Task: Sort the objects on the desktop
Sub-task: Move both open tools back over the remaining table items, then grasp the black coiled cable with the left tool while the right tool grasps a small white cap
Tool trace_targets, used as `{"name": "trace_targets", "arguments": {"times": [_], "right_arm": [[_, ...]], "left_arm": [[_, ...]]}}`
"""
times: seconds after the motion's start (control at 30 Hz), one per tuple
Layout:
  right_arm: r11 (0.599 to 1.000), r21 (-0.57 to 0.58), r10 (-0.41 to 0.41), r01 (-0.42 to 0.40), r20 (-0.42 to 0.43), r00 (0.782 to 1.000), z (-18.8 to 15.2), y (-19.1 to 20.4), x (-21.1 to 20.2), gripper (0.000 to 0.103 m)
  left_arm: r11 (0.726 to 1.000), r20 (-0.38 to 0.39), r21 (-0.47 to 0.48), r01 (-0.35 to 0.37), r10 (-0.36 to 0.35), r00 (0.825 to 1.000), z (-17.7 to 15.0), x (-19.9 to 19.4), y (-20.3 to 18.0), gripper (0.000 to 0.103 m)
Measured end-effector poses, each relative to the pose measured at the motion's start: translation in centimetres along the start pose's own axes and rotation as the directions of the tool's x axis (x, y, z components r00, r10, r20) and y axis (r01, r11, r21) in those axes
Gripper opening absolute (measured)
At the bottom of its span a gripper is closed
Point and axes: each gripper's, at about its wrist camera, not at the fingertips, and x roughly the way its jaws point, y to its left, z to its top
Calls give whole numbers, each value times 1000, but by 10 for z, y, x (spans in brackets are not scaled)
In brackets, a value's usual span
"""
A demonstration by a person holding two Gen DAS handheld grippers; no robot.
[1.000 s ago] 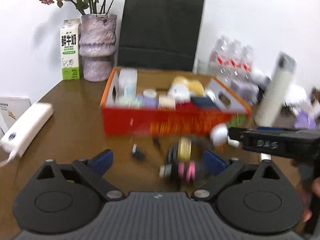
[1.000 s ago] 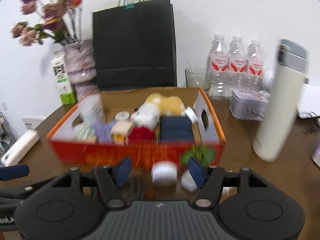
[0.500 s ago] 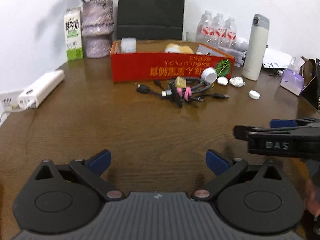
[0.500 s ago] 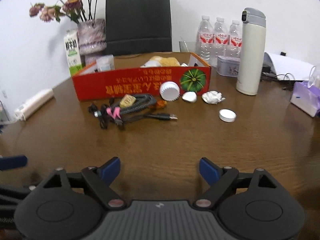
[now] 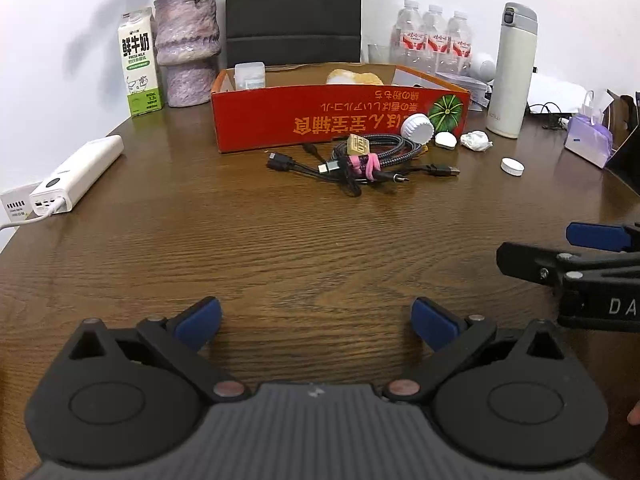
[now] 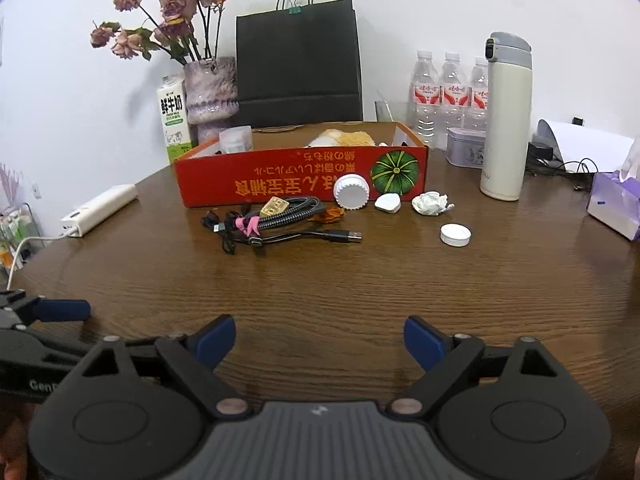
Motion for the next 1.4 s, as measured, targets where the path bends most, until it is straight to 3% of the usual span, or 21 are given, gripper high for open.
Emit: {"name": "trace_targets", "arguments": {"times": [0.2,1.0,1.13,1.27,1.4], "right_arm": [[998,58,12,-11,-8,1000,0,-8,3,96],[993,105,57,-56,-11,998,0,-15,4,96],[995,88,50,-49,-1,999,3,-16,5,96],[994,52,-94,93,28,995,25,-27,17,94],[979,106,-182,173,81,980,56,-59,30,89]], "left_arm": [[1000,0,0,-1,1,1000,0,0,0,103],[1000,3,-2,-8,8,1000,2,2,-3,103],[999,59,-33,39,-37,998,19,4,-4,103],[998,78,-52,46,-42,996,54,28,-5,103],[996,103,-83,44,-36,994,85,60,-7,102]]}}
